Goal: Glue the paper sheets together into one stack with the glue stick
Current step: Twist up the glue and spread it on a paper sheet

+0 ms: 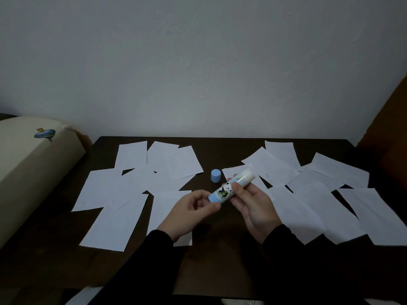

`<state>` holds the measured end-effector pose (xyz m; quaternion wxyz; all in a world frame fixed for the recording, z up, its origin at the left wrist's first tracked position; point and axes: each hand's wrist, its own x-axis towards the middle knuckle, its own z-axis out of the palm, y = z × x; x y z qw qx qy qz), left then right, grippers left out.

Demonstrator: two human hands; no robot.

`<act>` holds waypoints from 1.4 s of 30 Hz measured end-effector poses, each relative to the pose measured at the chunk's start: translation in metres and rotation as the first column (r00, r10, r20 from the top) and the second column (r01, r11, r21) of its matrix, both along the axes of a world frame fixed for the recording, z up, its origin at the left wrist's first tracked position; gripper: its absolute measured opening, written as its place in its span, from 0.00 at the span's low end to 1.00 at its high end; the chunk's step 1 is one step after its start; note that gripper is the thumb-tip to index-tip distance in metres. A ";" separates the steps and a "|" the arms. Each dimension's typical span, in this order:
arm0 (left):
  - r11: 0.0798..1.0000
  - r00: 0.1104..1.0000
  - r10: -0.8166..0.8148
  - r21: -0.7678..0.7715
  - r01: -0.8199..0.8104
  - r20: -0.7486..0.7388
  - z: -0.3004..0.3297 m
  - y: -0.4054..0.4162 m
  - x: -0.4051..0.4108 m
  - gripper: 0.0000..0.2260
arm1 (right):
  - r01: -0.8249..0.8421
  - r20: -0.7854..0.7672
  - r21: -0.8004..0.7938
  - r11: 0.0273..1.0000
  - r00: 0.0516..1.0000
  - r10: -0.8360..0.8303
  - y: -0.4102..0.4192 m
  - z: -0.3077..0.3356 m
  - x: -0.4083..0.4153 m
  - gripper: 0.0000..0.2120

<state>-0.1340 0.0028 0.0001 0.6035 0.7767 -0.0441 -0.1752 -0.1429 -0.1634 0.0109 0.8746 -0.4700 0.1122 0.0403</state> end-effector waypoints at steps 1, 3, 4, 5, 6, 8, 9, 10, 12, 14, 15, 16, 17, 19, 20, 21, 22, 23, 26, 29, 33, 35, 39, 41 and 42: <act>1.000 0.998 -0.029 -0.009 0.029 -0.054 0.001 0.000 -0.001 0.11 | -0.004 -0.001 -0.008 1.000 1.000 0.004 0.001 -0.001 -0.001 0.06; 0.995 0.981 -0.081 -0.079 0.068 -0.175 0.003 -0.002 -0.002 0.17 | -0.013 -0.005 -0.015 1.000 1.000 0.013 0.001 -0.002 -0.002 0.07; 0.991 0.970 -0.091 -0.112 0.067 -0.224 0.003 -0.003 -0.002 0.20 | -0.017 -0.004 -0.020 1.000 1.000 0.017 0.002 -0.003 -0.002 0.07; 0.990 0.962 -0.094 -0.128 0.063 -0.255 0.004 -0.004 -0.002 0.22 | -0.020 -0.005 -0.026 0.999 1.000 0.020 0.002 -0.003 -0.002 0.07; 0.990 0.960 -0.092 -0.130 0.059 -0.264 0.003 -0.004 -0.001 0.22 | -0.021 -0.006 -0.026 0.999 1.000 0.021 0.002 -0.003 -0.002 0.08; 0.988 0.968 -0.086 -0.144 0.053 -0.235 0.002 -0.003 0.000 0.21 | -0.014 -0.006 -0.011 1.000 1.000 0.014 0.002 -0.003 -0.001 0.09; 0.988 0.977 -0.075 -0.149 0.045 -0.200 0.002 -0.002 0.000 0.20 | -0.010 -0.004 -0.003 1.000 1.000 0.010 0.001 -0.004 0.000 0.09; 0.991 0.987 -0.053 -0.129 0.034 -0.150 0.001 -0.001 0.000 0.18 | -0.006 -0.003 0.004 1.000 1.000 0.006 0.001 -0.003 0.000 0.08; 1.000 1.000 0.015 -0.024 -0.015 -0.022 -0.001 -0.001 0.001 0.11 | 0.000 -0.009 0.004 1.000 1.000 0.000 0.002 -0.003 0.001 0.07; 0.998 0.997 0.051 0.026 -0.052 0.050 -0.004 0.000 0.002 0.08 | 0.005 -0.012 -0.006 1.000 1.000 -0.005 0.002 -0.004 0.001 0.07; 0.998 0.998 0.051 0.022 -0.052 0.036 -0.004 0.000 0.002 0.09 | 0.007 -0.011 -0.008 1.000 1.000 -0.007 0.002 -0.005 0.001 0.07; 0.999 0.999 0.040 0.005 -0.040 -0.005 -0.002 0.000 0.002 0.10 | 0.009 -0.009 -0.005 1.000 1.000 -0.009 0.002 -0.005 0.001 0.08; 1.000 0.998 0.018 -0.014 -0.019 -0.060 0.000 0.000 0.001 0.12 | 0.008 -0.007 -0.003 1.000 1.000 -0.008 0.002 -0.005 0.001 0.08; 0.999 0.987 -0.025 -0.051 0.018 -0.157 0.004 0.001 0.000 0.20 | 0.000 -0.008 -0.007 1.000 1.000 -0.001 0.001 -0.006 0.002 0.08; 0.997 0.982 -0.044 -0.077 0.031 -0.185 0.004 0.001 0.000 0.22 | -0.005 -0.011 -0.007 1.000 1.000 0.005 0.001 -0.007 0.002 0.08; 0.994 0.978 -0.056 -0.108 0.035 -0.200 0.003 0.001 0.000 0.23 | -0.009 -0.013 -0.006 1.000 1.000 0.009 0.002 -0.007 0.002 0.08; 0.990 0.978 -0.058 -0.135 0.031 -0.200 0.002 0.001 0.001 0.23 | -0.010 -0.015 -0.004 1.000 1.000 0.010 0.002 -0.007 0.002 0.08; 0.988 0.982 -0.054 -0.152 0.026 -0.183 0.000 0.001 0.001 0.22 | -0.007 -0.016 -0.006 1.000 1.000 0.007 0.002 -0.008 0.002 0.07; 0.996 0.999 0.013 -0.086 -0.018 -0.051 0.000 0.001 0.001 0.12 | 0.007 -0.010 -0.007 1.000 1.000 -0.007 0.001 -0.006 0.001 0.06; 0.998 0.997 0.068 -0.015 -0.067 0.027 -0.001 0.002 0.002 0.10 | 0.015 -0.010 -0.015 1.000 1.000 -0.015 0.001 -0.005 0.001 0.06; 0.997 0.993 0.012 -0.072 -0.020 -0.115 0.004 0.002 0.001 0.21 | 0.024 -0.018 -0.004 1.000 1.000 -0.024 0.000 -0.006 0.002 0.07; 0.996 0.984 -0.028 -0.091 0.012 -0.175 0.005 0.002 0.001 0.23 | 0.023 -0.018 0.000 1.000 1.000 -0.023 0.000 -0.006 0.002 0.07; 0.990 0.982 -0.053 -0.138 0.027 -0.183 0.002 0.001 -0.001 0.22 | 0.024 -0.017 0.013 1.000 1.000 -0.024 0.001 -0.007 0.002 0.06; 0.993 0.994 -0.011 -0.121 -0.003 -0.112 0.002 0.001 0.000 0.18 | 0.016 -0.005 0.025 1.000 1.000 -0.016 0.001 -0.007 0.002 0.06; 0.995 0.998 0.015 -0.100 -0.021 -0.065 0.002 0.001 0.001 0.14 | 0.010 0.001 0.024 1.000 1.000 -0.010 0.001 -0.006 0.002 0.06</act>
